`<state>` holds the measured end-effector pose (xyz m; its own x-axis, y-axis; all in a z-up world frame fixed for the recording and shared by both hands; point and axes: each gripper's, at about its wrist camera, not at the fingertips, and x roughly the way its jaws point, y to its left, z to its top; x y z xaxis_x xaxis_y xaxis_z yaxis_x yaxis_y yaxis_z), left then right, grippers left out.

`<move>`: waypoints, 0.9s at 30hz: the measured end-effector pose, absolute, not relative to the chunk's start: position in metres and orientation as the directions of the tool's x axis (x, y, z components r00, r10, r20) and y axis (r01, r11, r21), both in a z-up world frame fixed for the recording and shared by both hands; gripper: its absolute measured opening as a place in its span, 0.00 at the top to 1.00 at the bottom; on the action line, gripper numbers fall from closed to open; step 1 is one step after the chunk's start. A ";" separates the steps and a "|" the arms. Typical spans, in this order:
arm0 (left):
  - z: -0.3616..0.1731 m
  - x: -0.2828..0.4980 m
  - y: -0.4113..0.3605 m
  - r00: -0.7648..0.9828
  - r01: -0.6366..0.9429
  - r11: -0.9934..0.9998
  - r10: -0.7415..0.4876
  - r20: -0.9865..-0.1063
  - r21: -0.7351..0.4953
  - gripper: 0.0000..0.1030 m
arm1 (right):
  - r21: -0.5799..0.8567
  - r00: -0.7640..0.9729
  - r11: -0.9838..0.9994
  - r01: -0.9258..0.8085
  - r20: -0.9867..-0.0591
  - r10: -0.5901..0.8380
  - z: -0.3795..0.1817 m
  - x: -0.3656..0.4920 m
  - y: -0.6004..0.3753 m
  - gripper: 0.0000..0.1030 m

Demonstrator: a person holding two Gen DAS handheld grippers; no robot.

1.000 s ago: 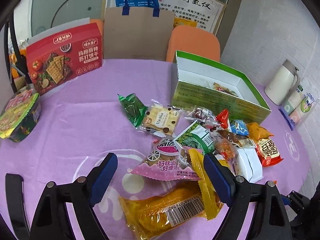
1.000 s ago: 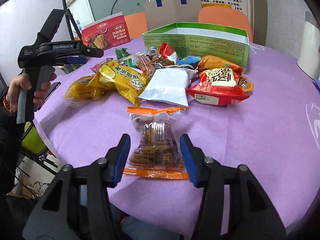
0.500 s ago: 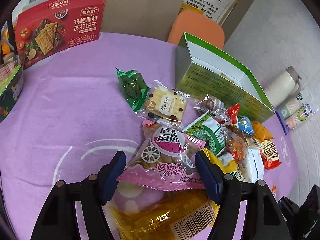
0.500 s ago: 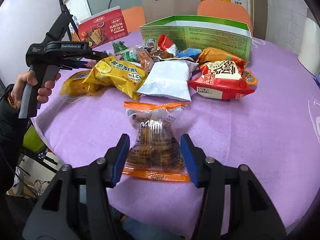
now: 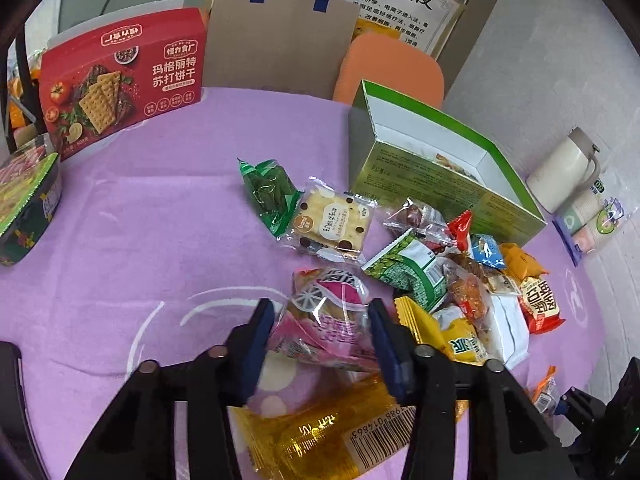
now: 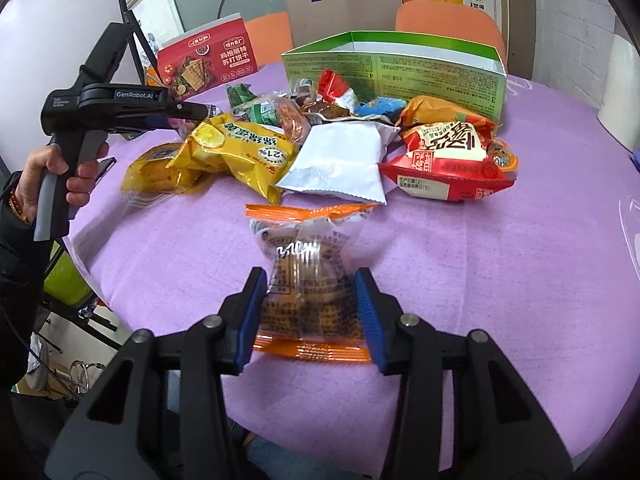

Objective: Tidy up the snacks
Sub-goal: 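Grasp the pink bread pack with the left gripper while the right gripper holds the cookie pack, then place the pink pack and cookie pack into the green box, opening both grippers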

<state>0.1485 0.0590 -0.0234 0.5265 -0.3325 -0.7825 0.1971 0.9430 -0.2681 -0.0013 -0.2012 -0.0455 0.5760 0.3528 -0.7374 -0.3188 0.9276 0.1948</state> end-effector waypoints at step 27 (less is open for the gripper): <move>0.078 0.216 -0.063 0.627 0.371 0.903 -0.416 -0.658 -0.216 0.58 | 0.206 0.739 0.956 -0.208 -0.607 0.291 0.036 0.136 -0.271 0.56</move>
